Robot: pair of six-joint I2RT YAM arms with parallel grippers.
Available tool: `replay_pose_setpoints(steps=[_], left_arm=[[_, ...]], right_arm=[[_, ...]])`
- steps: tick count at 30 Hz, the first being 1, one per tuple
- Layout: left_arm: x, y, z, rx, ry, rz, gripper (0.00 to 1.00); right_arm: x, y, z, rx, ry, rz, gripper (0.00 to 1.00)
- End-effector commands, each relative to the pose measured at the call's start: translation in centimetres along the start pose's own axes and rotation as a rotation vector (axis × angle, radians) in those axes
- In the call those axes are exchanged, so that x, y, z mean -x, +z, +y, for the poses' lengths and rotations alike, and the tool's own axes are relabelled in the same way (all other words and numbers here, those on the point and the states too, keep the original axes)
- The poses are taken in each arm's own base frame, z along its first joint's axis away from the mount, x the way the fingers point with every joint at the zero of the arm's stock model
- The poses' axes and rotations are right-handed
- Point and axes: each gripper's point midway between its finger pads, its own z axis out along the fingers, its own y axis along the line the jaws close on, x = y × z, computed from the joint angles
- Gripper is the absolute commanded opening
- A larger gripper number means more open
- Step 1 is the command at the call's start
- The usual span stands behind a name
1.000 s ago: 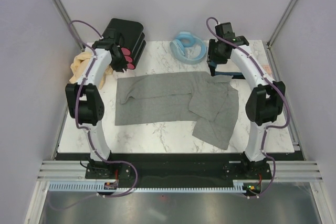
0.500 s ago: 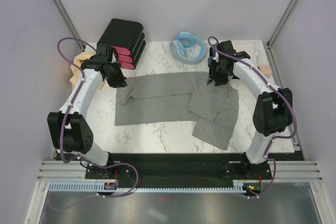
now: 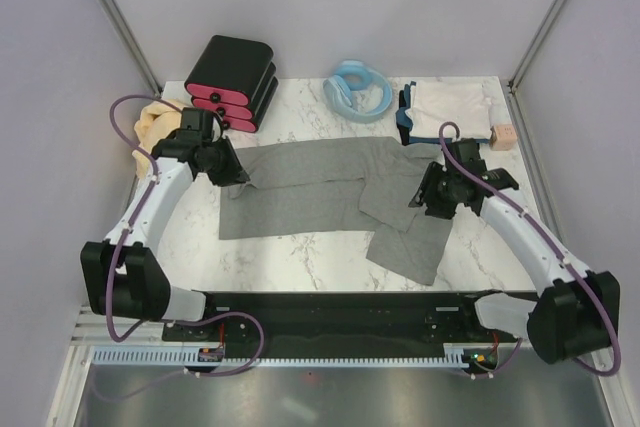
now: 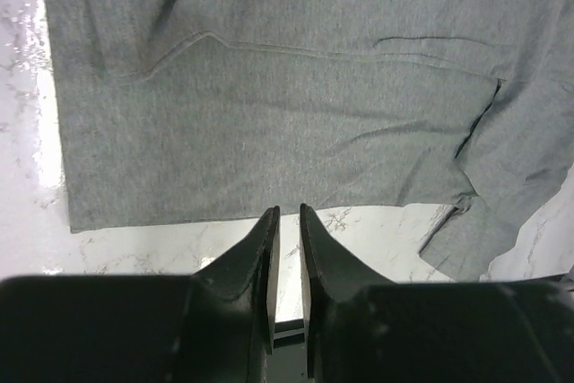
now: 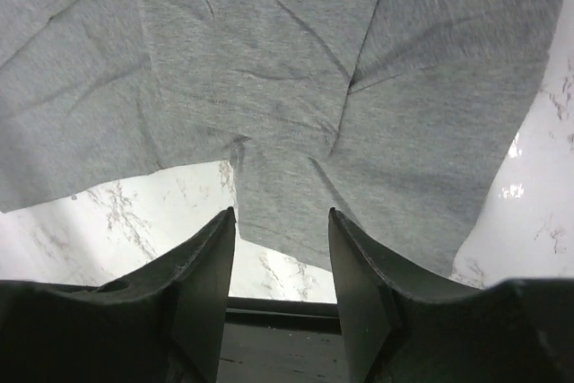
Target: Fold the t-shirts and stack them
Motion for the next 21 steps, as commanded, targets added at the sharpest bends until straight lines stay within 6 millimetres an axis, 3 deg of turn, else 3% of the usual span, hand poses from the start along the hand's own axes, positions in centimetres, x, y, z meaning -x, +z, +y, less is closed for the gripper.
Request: replay_pose_setpoints(steps=[1, 4, 6, 13, 17, 18, 21], left_arm=[[-0.3, 1.4, -2.3, -0.083, 0.019, 0.038, 0.21], [-0.7, 1.8, -2.4, -0.08, 0.027, 0.056, 0.21], [-1.1, 2.2, -2.3, -0.07, 0.035, 0.07, 0.21], [-1.2, 1.7, -3.3, -0.094, 0.056, 0.067, 0.21], [-1.0, 0.8, -3.0, -0.077, 0.066, 0.035, 0.21], [-1.0, 0.7, -2.7, -0.067, 0.068, 0.026, 0.21], [-1.6, 0.3, -2.1, -0.051, 0.077, 0.019, 0.21]], right_arm=[[-0.2, -1.1, -0.4, 0.021, 0.097, -0.088, 0.54], [-2.0, -1.3, -1.9, 0.016, 0.146, -0.092, 0.54], [-2.7, -1.8, -1.8, 0.056, 0.164, -0.108, 0.54], [-7.6, 0.4, -4.0, 0.063, 0.179, 0.022, 0.54], [-7.7, 0.4, -4.0, 0.085, 0.171, 0.005, 0.55], [-7.4, 0.6, -4.7, 0.048, 0.17, -0.018, 0.55], [-9.2, 1.5, -6.9, -0.053, 0.178, 0.048, 0.59]])
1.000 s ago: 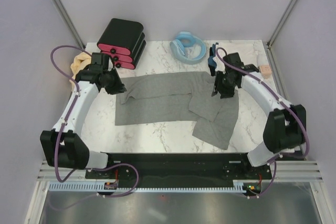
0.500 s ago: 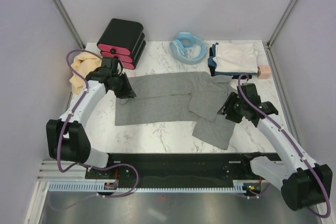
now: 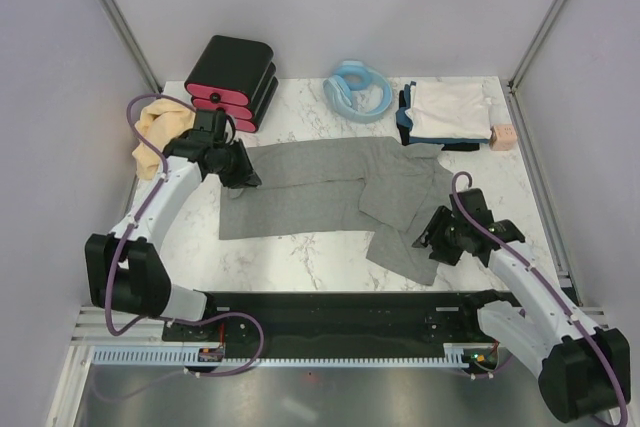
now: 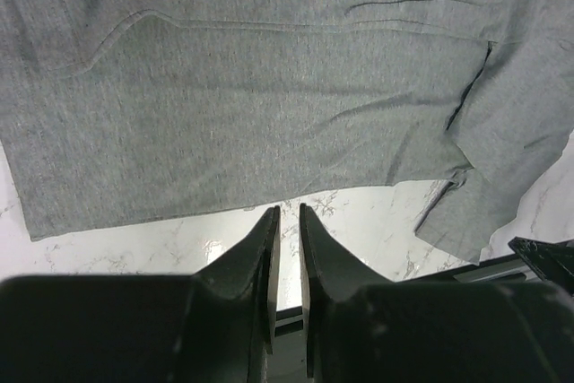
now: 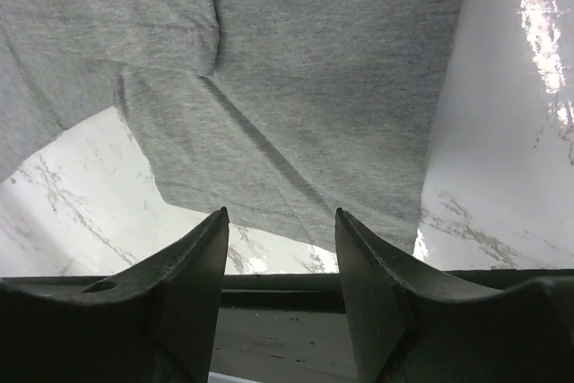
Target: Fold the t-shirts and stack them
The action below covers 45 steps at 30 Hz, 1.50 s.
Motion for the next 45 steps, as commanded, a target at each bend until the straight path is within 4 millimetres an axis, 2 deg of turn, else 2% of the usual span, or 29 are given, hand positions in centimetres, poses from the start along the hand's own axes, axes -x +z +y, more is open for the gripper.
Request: replay_pose_setpoints(steps=[1, 3, 4, 5, 9, 12, 18, 22, 28, 31, 32, 35, 39, 41, 45], left_arm=[[0.0, -1.4, 0.3, 0.009, 0.026, -0.056, 0.21], [-0.2, -1.7, 0.5, 0.016, 0.025, -0.063, 0.21], [-0.5, -1.7, 0.7, 0.021, 0.024, -0.061, 0.21], [-0.5, -1.8, 0.8, 0.022, 0.023, -0.065, 0.21], [-0.8, -1.8, 1.0, 0.032, 0.018, -0.059, 0.21], [-0.5, -2.2, 0.5, 0.018, 0.014, -0.07, 0.21], [-0.5, -2.7, 0.5, 0.022, 0.017, -0.067, 0.21], [-0.7, -2.7, 0.5, 0.019, 0.013, -0.06, 0.21], [-0.7, -3.0, 0.4, 0.016, 0.016, -0.066, 0.2], [-1.0, -2.9, 0.6, 0.019, 0.018, -0.062, 0.2], [-1.1, -3.1, 0.6, 0.019, 0.018, -0.062, 0.2], [-1.4, -3.2, 0.9, 0.028, 0.023, -0.06, 0.2], [-1.8, -2.9, 1.3, 0.038, 0.021, -0.048, 0.2], [-1.8, -2.9, 1.1, 0.031, 0.02, -0.046, 0.2], [-1.8, -2.8, 1.1, 0.031, 0.02, -0.043, 0.2]], right_arm=[[-0.5, 0.5, -2.1, -0.096, 0.014, 0.006, 0.6], [0.1, -0.1, -2.7, -0.135, 0.047, -0.04, 0.6], [0.6, -0.8, -3.6, -0.176, 0.06, -0.082, 0.64], [0.7, -1.0, -3.5, -0.17, 0.069, -0.093, 0.65], [-0.4, -0.8, -3.6, -0.164, 0.107, -0.05, 0.62], [-1.8, -1.0, -4.2, -0.224, 0.152, 0.028, 0.58], [-2.8, -1.3, -5.0, -0.255, 0.296, 0.028, 0.59], [-2.9, -1.3, -5.1, -0.262, 0.321, 0.025, 0.58], [-3.9, -0.1, -5.5, -0.293, 0.395, 0.069, 0.59], [-5.9, 1.3, -7.1, -0.319, 0.474, 0.109, 0.6], [-7.1, 1.8, -8.2, -0.342, 0.476, 0.134, 0.59], [-6.5, 2.0, -7.7, -0.28, 0.456, 0.098, 0.59], [-4.5, 1.5, -5.7, -0.143, 0.475, 0.002, 0.59], [-5.0, 1.7, -5.6, -0.132, 0.486, 0.024, 0.59], [-4.8, 1.5, -5.1, -0.125, 0.461, 0.032, 0.59]])
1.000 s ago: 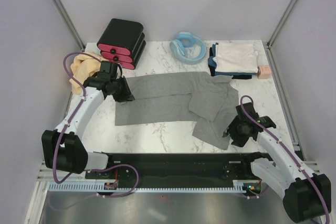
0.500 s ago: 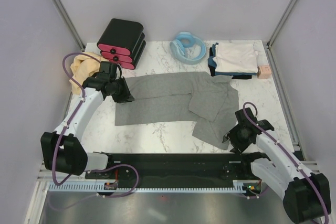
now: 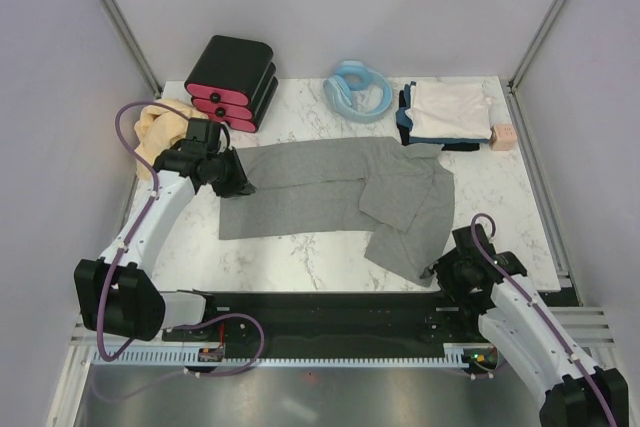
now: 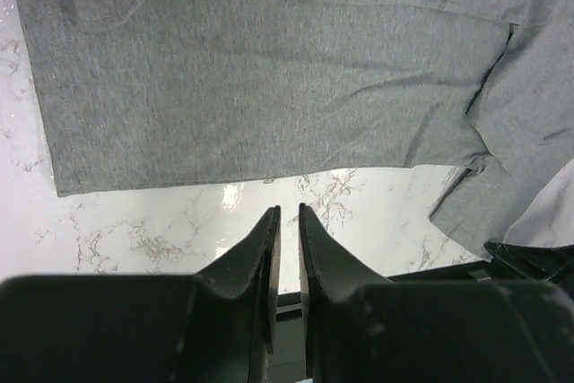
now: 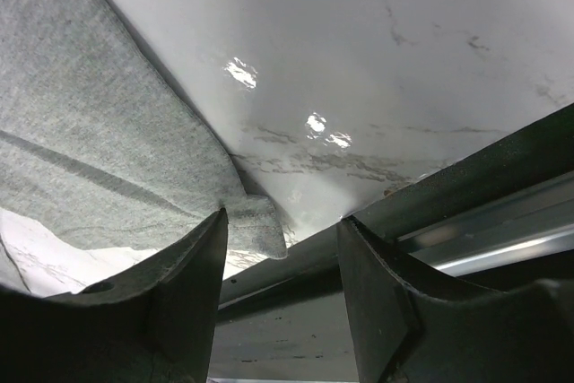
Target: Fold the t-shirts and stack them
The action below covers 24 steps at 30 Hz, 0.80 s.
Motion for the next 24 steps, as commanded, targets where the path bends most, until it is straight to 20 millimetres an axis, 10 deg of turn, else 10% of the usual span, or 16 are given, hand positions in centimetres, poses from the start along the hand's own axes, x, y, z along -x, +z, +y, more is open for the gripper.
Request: replay_pose_setpoints(steps=[1, 24], left_arm=[[-0.1, -0.3, -0.1, -0.006, 0.014, -0.005, 0.2], [-0.3, 0.3, 0.1, 0.0, 0.002, 0.01, 0.2]], right_arm=[[0.4, -0.5, 2.3, 0.071, 0.003, -0.011, 0.6], [0.1, -0.7, 4.2, 0.046, -0.083, 0.057, 0.6]])
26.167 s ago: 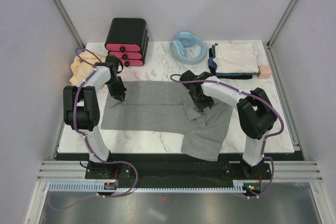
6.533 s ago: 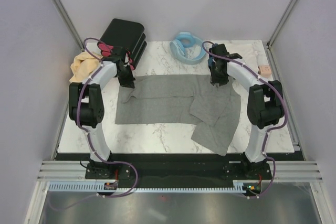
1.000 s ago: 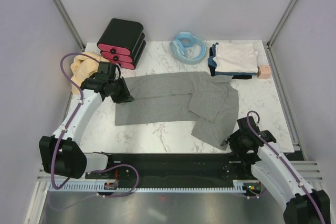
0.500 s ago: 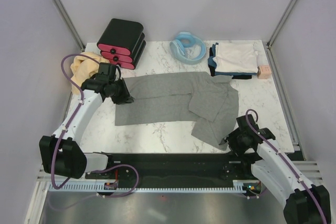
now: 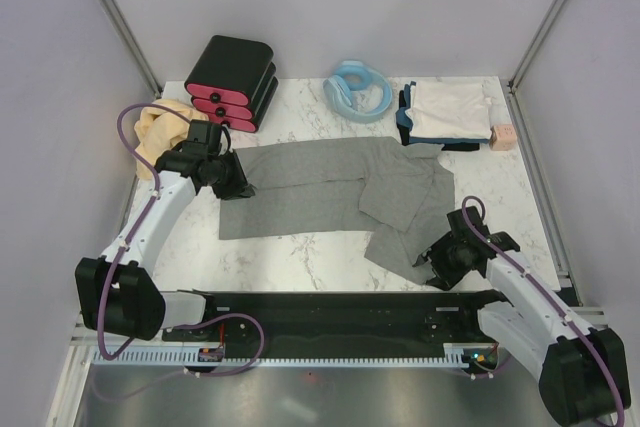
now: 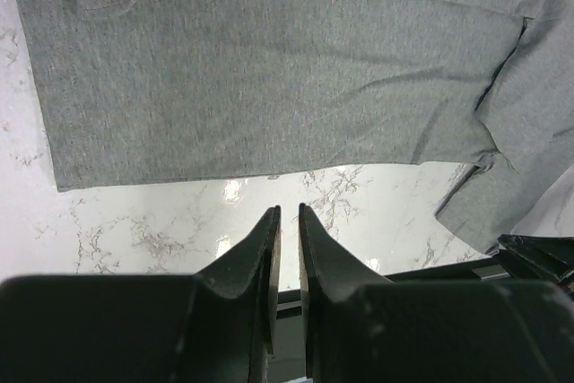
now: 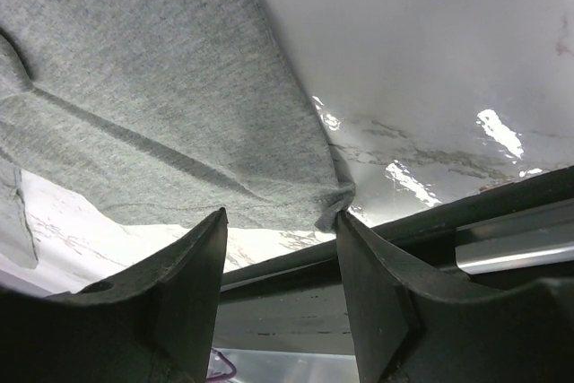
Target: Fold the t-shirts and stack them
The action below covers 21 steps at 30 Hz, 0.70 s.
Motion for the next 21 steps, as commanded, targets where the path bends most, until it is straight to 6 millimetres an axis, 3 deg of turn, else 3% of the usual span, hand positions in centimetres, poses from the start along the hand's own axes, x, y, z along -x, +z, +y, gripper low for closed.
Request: replay_pose_setpoints(steps=[1, 7, 15, 21], left_arm=[[0.2, -0.1, -0.3, -0.007, 0.006, -0.006, 0.2], [0.2, 0.0, -0.2, -0.004, 0.004, -0.007, 0.2], [0.0, 0.0, -0.1, -0.005, -0.004, -0.006, 0.2], [0.0, -0.1, -0.2, -0.01, -0.005, -0.012, 0.2]], right_arm=[[0.2, -0.1, 0.8, 0.031, -0.025, -0.005, 0.59], [-0.3, -0.2, 0.3, 0.016, -0.035, 0.022, 0.53], [-0.3, -1.9, 0.2, -0.015, -0.075, 0.015, 0.56], [-0.5, -1.8, -0.7, -0.049, -0.086, 0.02, 0.56]])
